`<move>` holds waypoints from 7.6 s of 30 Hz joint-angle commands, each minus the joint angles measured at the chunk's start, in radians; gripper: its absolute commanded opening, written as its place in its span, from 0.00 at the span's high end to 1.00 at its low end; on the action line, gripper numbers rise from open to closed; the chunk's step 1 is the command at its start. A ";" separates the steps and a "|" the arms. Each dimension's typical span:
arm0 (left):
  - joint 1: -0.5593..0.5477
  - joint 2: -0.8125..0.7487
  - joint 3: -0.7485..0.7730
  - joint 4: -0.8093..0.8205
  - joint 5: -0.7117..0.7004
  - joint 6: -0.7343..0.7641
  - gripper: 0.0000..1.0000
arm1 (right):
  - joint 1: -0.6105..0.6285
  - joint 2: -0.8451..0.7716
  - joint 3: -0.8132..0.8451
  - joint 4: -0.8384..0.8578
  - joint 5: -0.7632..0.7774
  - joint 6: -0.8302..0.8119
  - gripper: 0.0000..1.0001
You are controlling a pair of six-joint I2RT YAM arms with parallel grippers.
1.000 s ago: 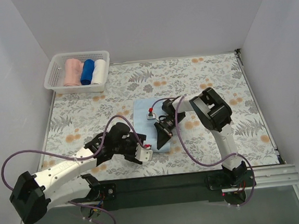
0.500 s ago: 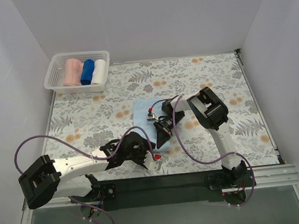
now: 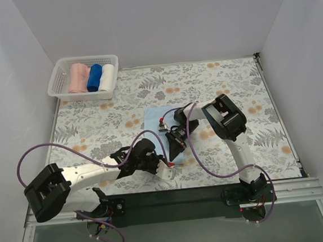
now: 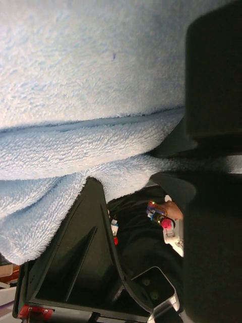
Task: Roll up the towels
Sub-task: Roll the towel
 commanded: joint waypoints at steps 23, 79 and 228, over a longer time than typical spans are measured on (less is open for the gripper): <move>0.401 0.673 0.529 -0.846 0.682 0.097 0.98 | -0.242 -0.694 -0.106 0.148 0.460 -0.104 0.40; 0.713 -0.040 0.364 -0.553 0.491 0.007 0.02 | 0.140 -0.169 -0.094 0.120 0.307 -0.138 0.99; 0.024 -0.154 0.124 -0.233 -0.065 -0.027 0.28 | 0.020 0.108 0.080 -0.032 0.228 -0.210 0.99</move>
